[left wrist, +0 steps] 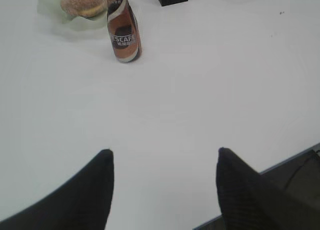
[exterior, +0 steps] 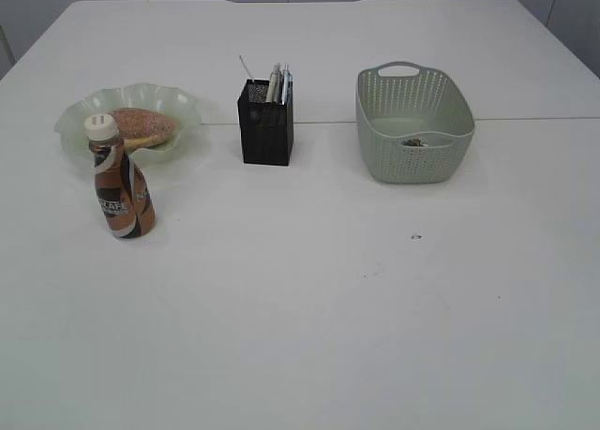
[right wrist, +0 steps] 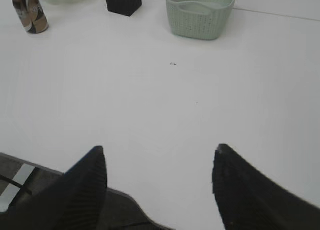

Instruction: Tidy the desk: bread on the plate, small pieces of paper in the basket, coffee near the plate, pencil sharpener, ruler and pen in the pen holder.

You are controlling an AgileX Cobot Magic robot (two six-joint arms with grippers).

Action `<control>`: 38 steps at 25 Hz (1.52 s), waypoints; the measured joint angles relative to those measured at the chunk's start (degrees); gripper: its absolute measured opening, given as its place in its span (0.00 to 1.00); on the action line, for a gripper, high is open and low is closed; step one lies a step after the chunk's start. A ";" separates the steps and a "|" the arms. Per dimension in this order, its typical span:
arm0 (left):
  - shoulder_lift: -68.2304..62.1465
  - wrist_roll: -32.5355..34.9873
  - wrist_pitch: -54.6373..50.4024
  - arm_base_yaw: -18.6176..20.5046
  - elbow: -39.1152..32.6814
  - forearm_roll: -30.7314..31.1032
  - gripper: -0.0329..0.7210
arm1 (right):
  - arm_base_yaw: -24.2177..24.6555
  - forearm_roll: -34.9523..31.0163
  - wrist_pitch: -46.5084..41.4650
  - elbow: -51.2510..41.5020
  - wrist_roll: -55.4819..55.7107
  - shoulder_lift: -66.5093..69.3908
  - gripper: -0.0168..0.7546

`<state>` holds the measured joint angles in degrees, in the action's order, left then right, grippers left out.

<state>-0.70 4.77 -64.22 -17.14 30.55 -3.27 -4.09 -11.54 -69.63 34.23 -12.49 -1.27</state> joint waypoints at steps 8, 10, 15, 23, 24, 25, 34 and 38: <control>0.00 0.00 0.61 0.00 -0.24 1.42 0.67 | 0.00 -1.62 1.69 -5.68 -2.10 0.00 0.66; 0.00 0.00 0.61 0.00 -0.35 1.41 0.67 | 0.00 -1.33 1.91 -5.70 -2.30 0.00 0.66; 0.00 0.00 0.61 0.00 -0.35 1.54 0.67 | 0.00 1.14 2.00 -5.70 -2.35 0.00 0.66; 0.00 0.00 0.78 0.00 -0.35 1.67 0.67 | 0.00 1.32 2.23 -5.70 -2.35 0.00 0.66; 0.00 0.00 0.87 0.00 -0.35 1.67 0.67 | 0.00 1.32 2.34 -5.70 -2.35 0.00 0.66; 0.00 0.00 0.87 0.00 -0.35 1.67 0.67 | 0.00 1.32 2.34 -5.70 -2.35 0.00 0.66; 0.00 0.00 0.98 7.72 -0.35 1.55 0.67 | 2.32 1.32 2.34 -5.70 -2.35 0.00 0.66; 0.00 0.00 0.98 11.51 -0.35 -0.16 0.67 | 2.93 1.41 2.34 -5.70 -2.35 0.00 0.66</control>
<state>-0.70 4.77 -63.24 -5.62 30.21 -3.43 -1.16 -10.12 -67.30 28.53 -14.85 -1.27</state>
